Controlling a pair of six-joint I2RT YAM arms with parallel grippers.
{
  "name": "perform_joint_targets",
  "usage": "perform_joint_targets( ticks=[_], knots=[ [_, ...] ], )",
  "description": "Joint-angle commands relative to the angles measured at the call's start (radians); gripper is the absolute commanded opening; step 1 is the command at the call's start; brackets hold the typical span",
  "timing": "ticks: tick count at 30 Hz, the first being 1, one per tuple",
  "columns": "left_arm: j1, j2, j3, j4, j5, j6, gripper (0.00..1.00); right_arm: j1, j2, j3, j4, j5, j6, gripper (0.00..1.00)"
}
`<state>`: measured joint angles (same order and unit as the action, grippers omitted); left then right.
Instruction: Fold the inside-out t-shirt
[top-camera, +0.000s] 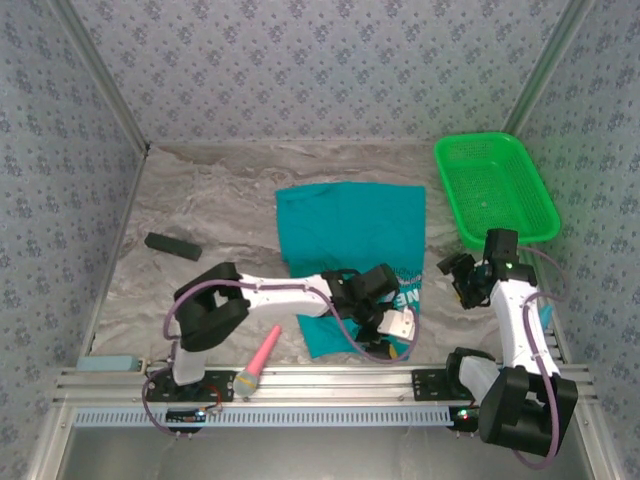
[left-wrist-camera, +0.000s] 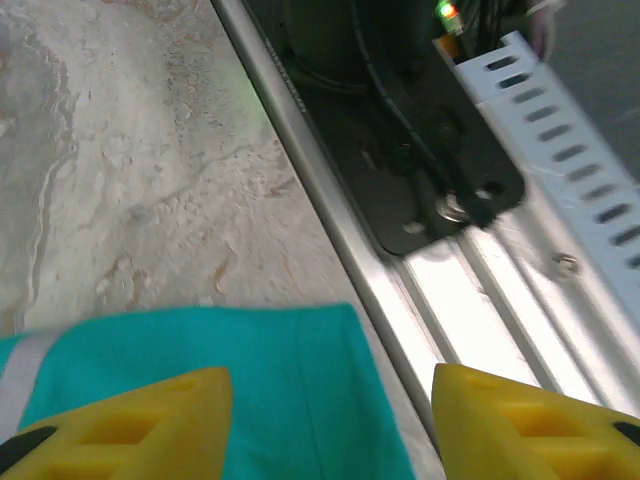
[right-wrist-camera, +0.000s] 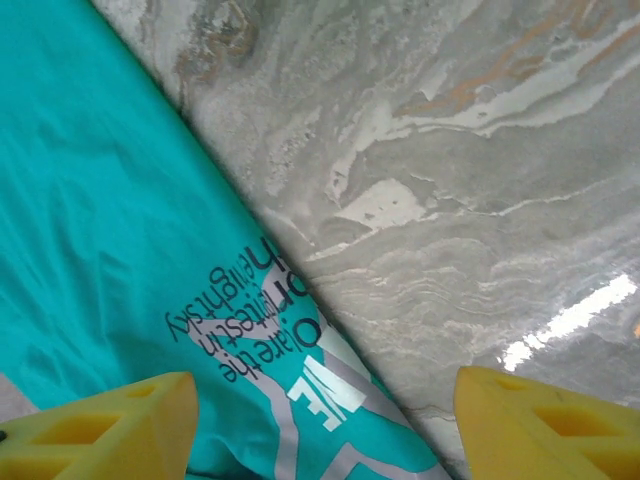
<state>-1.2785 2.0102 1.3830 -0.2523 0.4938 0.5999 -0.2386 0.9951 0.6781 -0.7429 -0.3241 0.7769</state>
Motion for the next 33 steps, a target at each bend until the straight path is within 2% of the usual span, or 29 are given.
perform_joint_targets(
  ticks=[1,4,8,9,12,14,18,23,25,29,33],
  knots=[
    [-0.029,0.074,0.084,-0.022,-0.085,0.078,0.55,-0.01,-0.01,-0.018,0.035,-0.063,-0.013,0.69],
    [-0.034,0.116,0.099,0.012,-0.102,0.078,0.54,-0.015,-0.01,-0.023,0.043,-0.079,-0.027,0.69],
    [-0.035,0.151,0.13,-0.018,-0.134,0.087,0.47,-0.028,-0.012,-0.03,0.043,-0.106,-0.037,0.68],
    [-0.034,0.159,0.134,-0.019,-0.138,0.093,0.41,-0.033,-0.012,-0.033,0.044,-0.111,-0.042,0.68],
    [-0.025,0.162,0.136,-0.006,-0.141,0.085,0.1,-0.045,-0.014,-0.044,0.047,-0.114,-0.046,0.67],
    [-0.019,0.136,0.139,0.005,-0.157,0.056,0.0,-0.048,-0.022,-0.051,0.047,-0.105,-0.045,0.66],
    [0.03,0.033,0.084,0.113,-0.165,-0.041,0.0,-0.047,-0.027,-0.046,0.035,-0.096,-0.091,0.66],
    [0.158,-0.05,0.031,0.206,-0.111,-0.179,0.0,-0.022,-0.019,-0.078,0.029,-0.094,-0.106,0.72],
    [0.208,-0.07,0.002,0.255,-0.094,-0.228,0.0,0.018,-0.014,-0.102,0.048,-0.098,-0.124,0.73],
    [0.291,-0.112,-0.04,0.32,-0.086,-0.307,0.0,0.097,0.024,-0.15,0.114,-0.215,-0.14,0.74],
    [0.345,-0.119,-0.047,0.351,-0.095,-0.347,0.0,0.236,0.026,-0.165,0.166,-0.235,-0.2,0.74]
  ],
)
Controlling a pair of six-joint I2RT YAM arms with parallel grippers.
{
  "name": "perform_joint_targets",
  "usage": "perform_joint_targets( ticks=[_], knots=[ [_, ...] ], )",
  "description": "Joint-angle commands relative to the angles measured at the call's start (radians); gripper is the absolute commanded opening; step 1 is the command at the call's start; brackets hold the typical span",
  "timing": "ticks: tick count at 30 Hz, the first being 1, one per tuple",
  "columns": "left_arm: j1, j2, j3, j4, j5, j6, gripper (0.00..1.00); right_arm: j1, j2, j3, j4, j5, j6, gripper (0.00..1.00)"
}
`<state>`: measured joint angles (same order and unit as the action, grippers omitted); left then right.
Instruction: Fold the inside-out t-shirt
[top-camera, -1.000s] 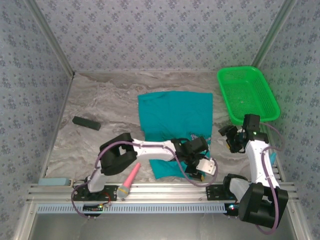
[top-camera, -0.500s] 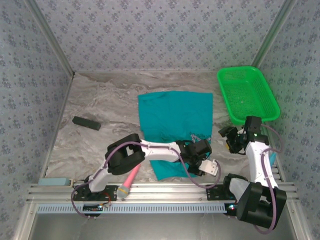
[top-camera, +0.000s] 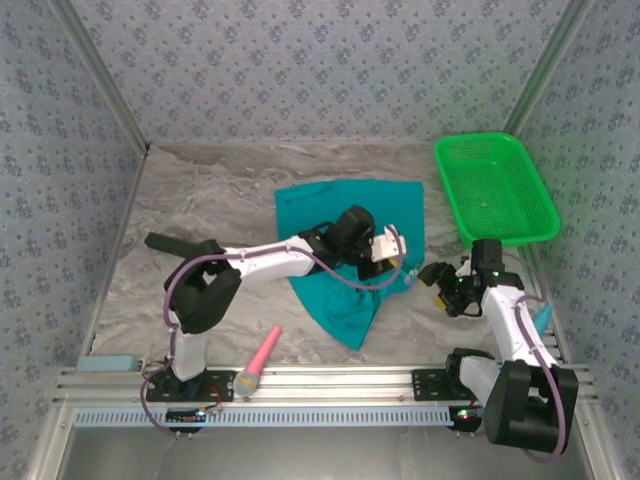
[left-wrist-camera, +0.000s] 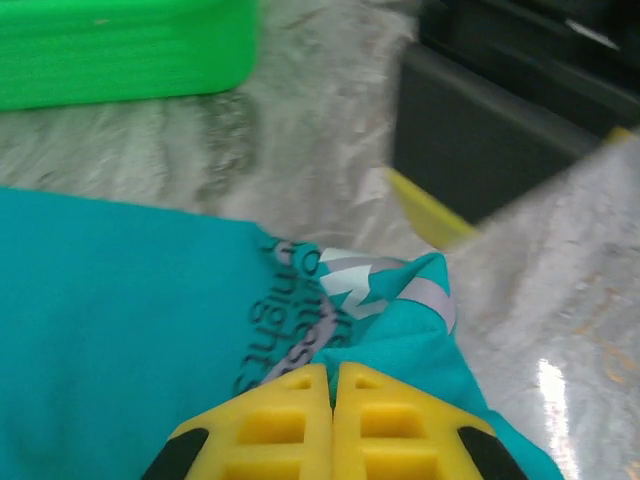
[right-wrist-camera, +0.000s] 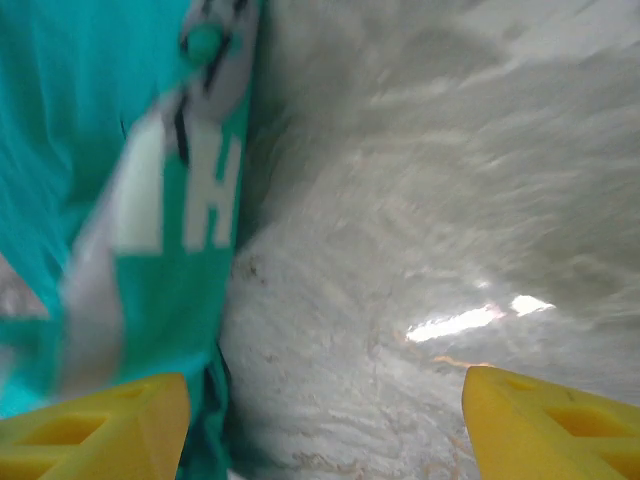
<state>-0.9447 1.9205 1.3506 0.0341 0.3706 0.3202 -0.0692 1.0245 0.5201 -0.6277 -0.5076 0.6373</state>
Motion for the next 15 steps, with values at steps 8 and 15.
perform_joint_targets(
  ticks=[8,15],
  knots=[
    [0.082,-0.014,-0.044,0.137,0.036,-0.132,0.0,0.433,-0.05,-0.126,0.306,-0.101,0.043,0.75],
    [0.109,-0.006,-0.064,0.168,0.036,-0.157,0.0,0.637,-0.127,-0.119,0.356,-0.032,0.132,0.77]
  ],
)
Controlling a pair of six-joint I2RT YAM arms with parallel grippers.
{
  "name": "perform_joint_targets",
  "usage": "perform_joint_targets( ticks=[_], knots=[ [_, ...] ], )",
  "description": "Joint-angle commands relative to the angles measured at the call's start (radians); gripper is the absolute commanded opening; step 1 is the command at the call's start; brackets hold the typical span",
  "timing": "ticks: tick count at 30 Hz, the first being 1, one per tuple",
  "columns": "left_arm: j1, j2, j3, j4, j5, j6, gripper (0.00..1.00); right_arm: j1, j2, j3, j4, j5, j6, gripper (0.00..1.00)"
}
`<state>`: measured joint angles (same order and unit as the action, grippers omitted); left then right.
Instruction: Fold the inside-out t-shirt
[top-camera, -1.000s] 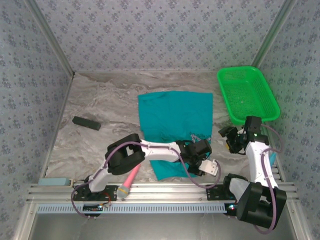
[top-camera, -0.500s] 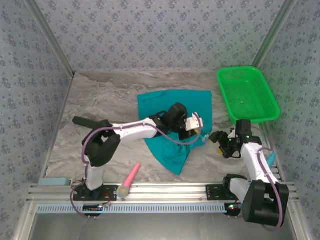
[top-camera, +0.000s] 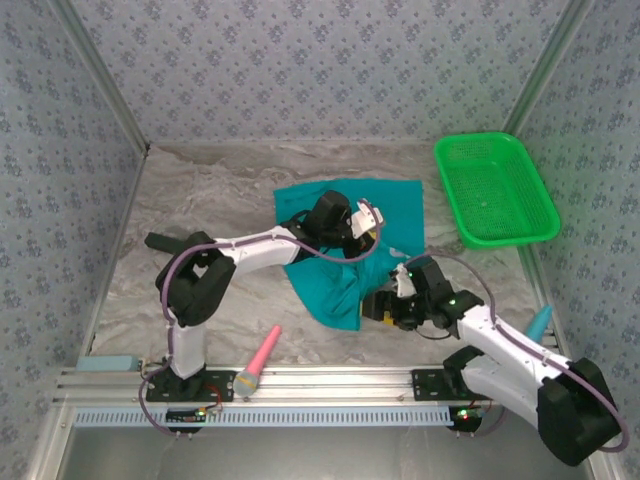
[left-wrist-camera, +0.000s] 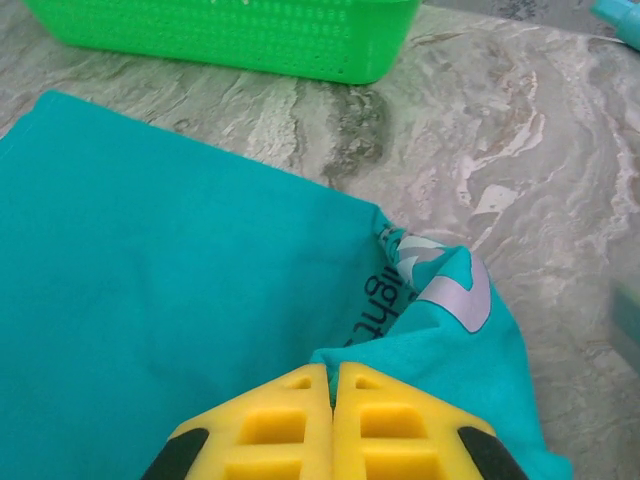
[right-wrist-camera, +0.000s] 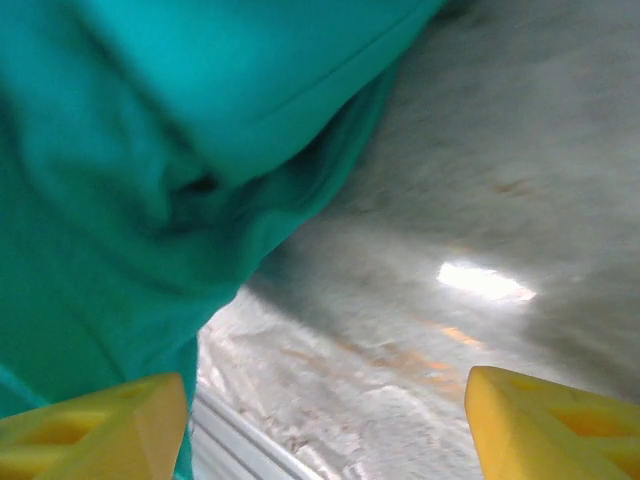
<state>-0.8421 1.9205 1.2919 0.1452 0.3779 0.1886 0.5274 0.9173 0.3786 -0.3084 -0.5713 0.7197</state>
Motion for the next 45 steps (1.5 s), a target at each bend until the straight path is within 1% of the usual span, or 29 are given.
perform_joint_targets(
  ticks=[1,3,6,9,10,14,17,20,21,23,25,26,29,31,34,37,39,41,45],
  knots=[
    [0.01,-0.006,-0.003,0.058,0.029,-0.031,0.0,0.053,-0.019,0.031,0.035,0.034,0.058,0.77],
    [0.012,-0.005,-0.002,0.06,0.033,-0.036,0.0,0.108,-0.003,0.058,0.061,0.031,0.06,0.79],
    [0.014,0.004,0.002,0.067,0.035,-0.034,0.0,0.204,0.068,0.134,0.005,0.113,0.025,0.8],
    [0.016,0.006,0.006,0.063,0.038,-0.043,0.0,0.264,0.157,0.142,0.055,0.155,0.065,0.79],
    [0.018,0.003,0.003,0.065,0.036,-0.042,0.0,0.276,0.184,0.143,0.069,0.157,0.075,0.75],
    [0.028,-0.002,-0.003,0.068,0.035,-0.045,0.0,0.302,0.26,0.19,0.025,0.206,0.039,0.39],
    [0.045,-0.02,-0.014,0.064,0.035,-0.059,0.0,0.302,0.25,0.244,-0.04,0.225,-0.001,0.12],
    [0.071,-0.053,-0.023,0.065,0.027,-0.059,0.0,0.302,0.21,0.305,-0.141,0.26,-0.074,0.05],
    [0.088,-0.071,-0.018,0.05,0.024,-0.048,0.0,0.3,0.197,0.334,-0.195,0.298,-0.122,0.01],
    [0.13,-0.121,0.012,-0.012,0.001,-0.031,0.0,0.287,0.177,0.402,-0.3,0.383,-0.215,0.0],
    [0.18,-0.172,0.063,-0.086,-0.025,-0.023,0.0,0.251,0.177,0.49,-0.406,0.484,-0.27,0.0],
    [0.205,-0.197,0.096,-0.116,-0.036,-0.023,0.0,0.228,0.187,0.546,-0.443,0.531,-0.323,0.0],
    [0.261,-0.253,0.219,-0.226,-0.073,-0.008,0.0,0.157,0.254,0.764,-0.51,0.674,-0.459,0.0],
    [0.286,-0.291,0.307,-0.299,-0.111,0.007,0.0,0.125,0.311,0.981,-0.566,0.741,-0.552,0.0],
    [0.304,-0.364,0.374,-0.329,-0.186,0.048,0.0,0.109,0.359,1.206,-0.626,0.765,-0.673,0.0],
    [0.304,-0.446,0.418,-0.357,-0.229,0.08,0.0,0.113,0.365,1.358,-0.652,0.818,-0.765,0.0],
    [0.302,-0.498,0.431,-0.37,-0.23,0.069,0.0,0.115,0.348,1.418,-0.655,0.864,-0.797,0.0],
    [0.294,-0.547,0.433,-0.384,-0.218,0.063,0.0,0.118,0.313,1.443,-0.638,0.889,-0.825,0.0],
    [0.237,-0.642,0.402,-0.404,-0.221,0.101,0.0,0.139,0.215,1.408,-0.551,0.915,-0.917,0.0]
  ],
)
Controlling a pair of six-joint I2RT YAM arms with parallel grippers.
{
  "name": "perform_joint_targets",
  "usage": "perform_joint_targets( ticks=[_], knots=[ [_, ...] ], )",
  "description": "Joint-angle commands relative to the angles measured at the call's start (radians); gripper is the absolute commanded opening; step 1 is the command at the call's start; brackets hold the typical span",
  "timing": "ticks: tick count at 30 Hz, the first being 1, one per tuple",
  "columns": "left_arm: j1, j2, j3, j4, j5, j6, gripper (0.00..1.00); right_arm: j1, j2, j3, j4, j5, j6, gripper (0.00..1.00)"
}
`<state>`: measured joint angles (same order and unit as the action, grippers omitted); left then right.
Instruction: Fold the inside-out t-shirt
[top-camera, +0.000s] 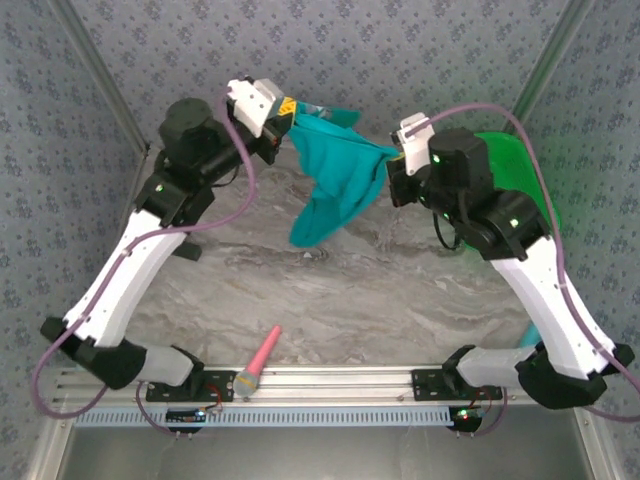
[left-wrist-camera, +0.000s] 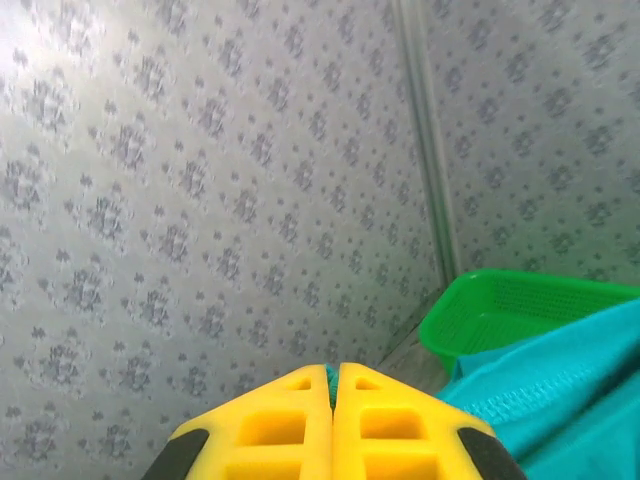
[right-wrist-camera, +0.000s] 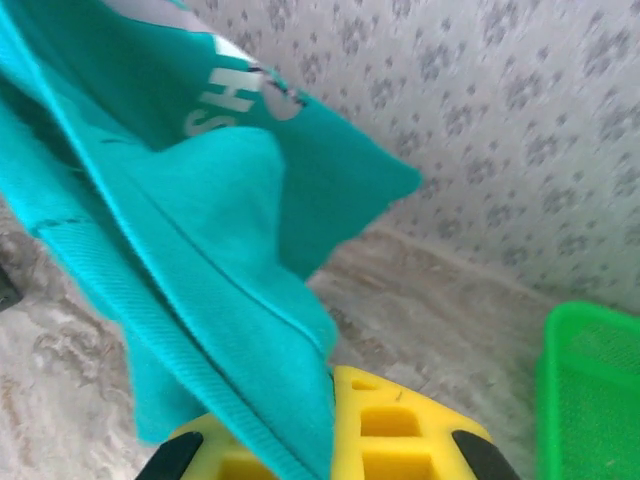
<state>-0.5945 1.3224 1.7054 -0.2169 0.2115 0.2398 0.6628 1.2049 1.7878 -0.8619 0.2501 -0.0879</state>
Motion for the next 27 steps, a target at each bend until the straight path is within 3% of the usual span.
perform_joint_targets(
  ticks=[1,6,10,15,18,23,27],
  knots=[
    [-0.031,-0.066,-0.024,-0.042,-0.059,0.066,0.0,0.012,-0.093,-0.009,0.019,0.096,-0.127,0.0],
    [-0.079,-0.111,-0.052,-0.036,-0.063,0.087,0.0,0.024,-0.136,-0.015,0.046,0.071,-0.187,0.0],
    [-0.079,-0.075,-0.053,-0.002,-0.128,0.109,0.0,0.007,-0.09,-0.037,0.1,0.089,-0.247,0.0],
    [-0.028,0.061,0.018,0.021,-0.2,0.125,0.0,-0.161,0.07,0.001,0.208,0.057,-0.226,0.0],
    [0.041,0.165,0.101,0.02,-0.213,0.069,0.0,-0.263,0.215,0.107,0.242,0.054,-0.18,0.0],
    [0.136,0.35,0.327,-0.054,-0.187,0.009,0.0,-0.347,0.456,0.301,0.366,0.005,-0.201,0.0],
    [0.192,0.502,0.608,-0.205,-0.121,0.007,0.0,-0.361,0.684,0.628,0.346,0.027,-0.212,0.0]
  ],
)
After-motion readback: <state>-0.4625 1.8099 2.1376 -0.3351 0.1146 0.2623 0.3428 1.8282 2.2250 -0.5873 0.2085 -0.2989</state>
